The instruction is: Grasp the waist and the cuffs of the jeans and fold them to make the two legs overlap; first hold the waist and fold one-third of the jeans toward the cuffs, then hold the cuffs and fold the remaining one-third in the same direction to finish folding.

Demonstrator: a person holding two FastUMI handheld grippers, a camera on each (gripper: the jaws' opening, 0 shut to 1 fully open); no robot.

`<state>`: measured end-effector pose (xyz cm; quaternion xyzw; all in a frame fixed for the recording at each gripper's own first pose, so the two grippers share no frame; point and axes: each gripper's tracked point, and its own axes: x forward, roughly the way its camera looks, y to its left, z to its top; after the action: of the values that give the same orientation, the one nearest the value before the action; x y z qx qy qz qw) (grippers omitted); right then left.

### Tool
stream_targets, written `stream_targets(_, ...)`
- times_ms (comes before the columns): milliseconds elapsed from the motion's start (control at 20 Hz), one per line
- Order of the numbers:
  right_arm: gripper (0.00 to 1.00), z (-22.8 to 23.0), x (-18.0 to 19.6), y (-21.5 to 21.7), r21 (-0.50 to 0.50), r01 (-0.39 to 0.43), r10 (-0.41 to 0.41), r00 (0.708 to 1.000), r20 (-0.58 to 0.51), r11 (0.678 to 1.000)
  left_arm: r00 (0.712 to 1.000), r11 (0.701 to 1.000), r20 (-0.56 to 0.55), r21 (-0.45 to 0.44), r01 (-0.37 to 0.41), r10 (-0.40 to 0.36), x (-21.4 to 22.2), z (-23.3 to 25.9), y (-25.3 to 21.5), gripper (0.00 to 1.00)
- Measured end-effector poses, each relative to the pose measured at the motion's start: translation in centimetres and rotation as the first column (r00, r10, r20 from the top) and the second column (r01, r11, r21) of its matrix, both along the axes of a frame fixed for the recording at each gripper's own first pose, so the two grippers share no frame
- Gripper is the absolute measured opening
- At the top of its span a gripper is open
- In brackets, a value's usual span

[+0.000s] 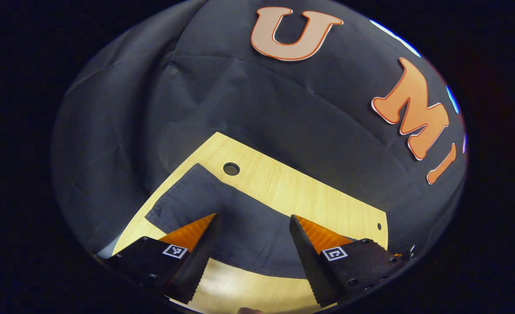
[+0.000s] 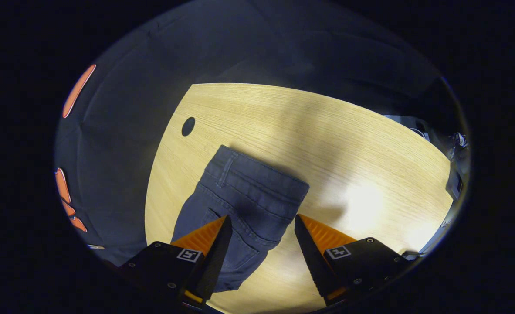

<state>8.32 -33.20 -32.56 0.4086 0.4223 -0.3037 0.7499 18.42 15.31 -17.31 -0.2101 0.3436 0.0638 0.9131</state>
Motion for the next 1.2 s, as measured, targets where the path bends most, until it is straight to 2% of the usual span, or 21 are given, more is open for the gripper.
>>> stream_targets(100,0.88,-0.9,0.0,-0.7,-0.022,-0.007,0.006,1.0,-0.016,1.0,1.0,1.0,0.03,0.023,0.003,-0.003,-1.3,1.2,-0.6,0.96)
stream_targets(200,0.87,-1.6,0.2,-1.1,-0.045,-0.022,0.02,0.999,-0.026,0.999,0.995,0.996,0.097,0.083,0.004,-0.013,-2.4,3.2,-1.3,0.96)
stream_targets(400,0.75,-2.2,0.6,-1.3,-0.115,-0.082,0.082,0.997,-0.008,0.99,0.975,0.974,0.216,0.227,0.009,-0.059,-4.5,7.4,-3.4,0.96)
stream_targets(500,0.57,-2.4,0.8,-1.3,-0.156,-0.13,0.134,0.991,0.018,0.979,0.97,0.978,0.234,0.207,0.018,-0.067,-5.7,8.1,-5.0,0.95)
stream_targets(550,0.4,-2.6,1.1,-1.3,-0.148,-0.121,0.127,0.992,0.028,0.982,0.97,0.981,0.235,0.192,0.02,-0.065,-6.3,8.1,-5.7,0.95)
stream_targets(600,0.39,-2.6,1.1,-1.2,-0.123,-0.1,0.104,0.994,0.028,0.987,0.972,0.983,0.228,0.185,0.019,-0.062,-6.9,7.8,-6.3,0.95)
stream_targets(650,0.3,-2.7,1.3,-1.2,-0.129,-0.101,0.106,0.994,0.027,0.986,0.975,0.982,0.214,0.189,0.017,-0.058,-7.5,7.5,-6.5,1.0)
stream_targets(750,0.29,-2.4,1.4,-1.3,-0.149,-0.117,0.121,0.993,0.019,0.982,0.979,0.979,0.196,0.205,0.017,-0.058,-8.4,6.7,-6.9,0.95)
stream_targets(800,0.22,-1.2,1.3,-0.9,-0.171,-0.11,0.116,0.993,0.025,0.979,0.98,0.978,0.191,0.209,0.016,-0.057,-8.7,6.5,-7.1,0.95)
stream_targets(850,0.16,-2.0,1.3,-0.8,-0.177,-0.132,0.135,0.991,0.004,0.975,0.98,0.978,0.191,0.207,0.023,-0.064,-9.0,6.4,-7.4,0.96)
stream_targets(1200,0.15,3.6,1.8,1.2,-0.24,-0.127,0.154,0.983,0.101,0.963,0.974,0.977,0.208,0.206,0.046,-0.089,-9.9,6.7,-7.8,0.95)
